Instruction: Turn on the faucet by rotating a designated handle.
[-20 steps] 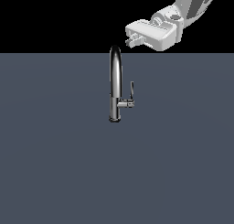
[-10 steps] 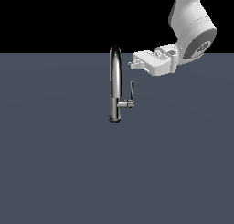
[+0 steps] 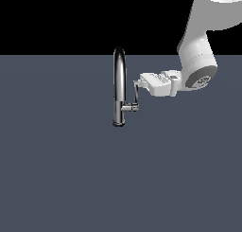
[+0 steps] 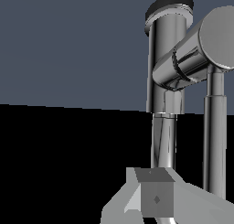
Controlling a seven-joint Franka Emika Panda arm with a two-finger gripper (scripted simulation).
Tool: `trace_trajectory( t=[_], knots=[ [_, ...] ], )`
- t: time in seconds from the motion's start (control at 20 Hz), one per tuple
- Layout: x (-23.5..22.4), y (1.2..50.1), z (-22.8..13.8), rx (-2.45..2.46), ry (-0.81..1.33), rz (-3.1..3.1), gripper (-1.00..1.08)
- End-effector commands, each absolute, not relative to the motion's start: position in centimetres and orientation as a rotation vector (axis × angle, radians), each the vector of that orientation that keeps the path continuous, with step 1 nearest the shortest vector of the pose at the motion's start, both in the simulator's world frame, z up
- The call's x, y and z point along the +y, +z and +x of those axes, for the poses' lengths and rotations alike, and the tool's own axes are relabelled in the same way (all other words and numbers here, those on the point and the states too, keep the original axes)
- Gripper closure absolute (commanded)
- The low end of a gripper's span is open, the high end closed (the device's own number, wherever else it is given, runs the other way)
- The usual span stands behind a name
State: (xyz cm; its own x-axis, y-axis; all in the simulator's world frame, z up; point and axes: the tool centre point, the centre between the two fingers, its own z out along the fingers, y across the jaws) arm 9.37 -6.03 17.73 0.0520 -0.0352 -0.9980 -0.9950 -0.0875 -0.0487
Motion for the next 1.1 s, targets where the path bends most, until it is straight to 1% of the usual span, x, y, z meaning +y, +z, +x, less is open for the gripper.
trace_trajectory(
  t=[0.0, 0.45, 1.05],
  knots=[
    [-6.0, 16.8, 9.6, 1.168, 1.227, -1.281, 1.08],
    [-5.9, 16.0, 9.6, 1.176, 1.236, -1.251, 1.08],
    [-6.0, 16.3, 7.1, 1.176, 1.236, -1.251, 1.08]
  ],
)
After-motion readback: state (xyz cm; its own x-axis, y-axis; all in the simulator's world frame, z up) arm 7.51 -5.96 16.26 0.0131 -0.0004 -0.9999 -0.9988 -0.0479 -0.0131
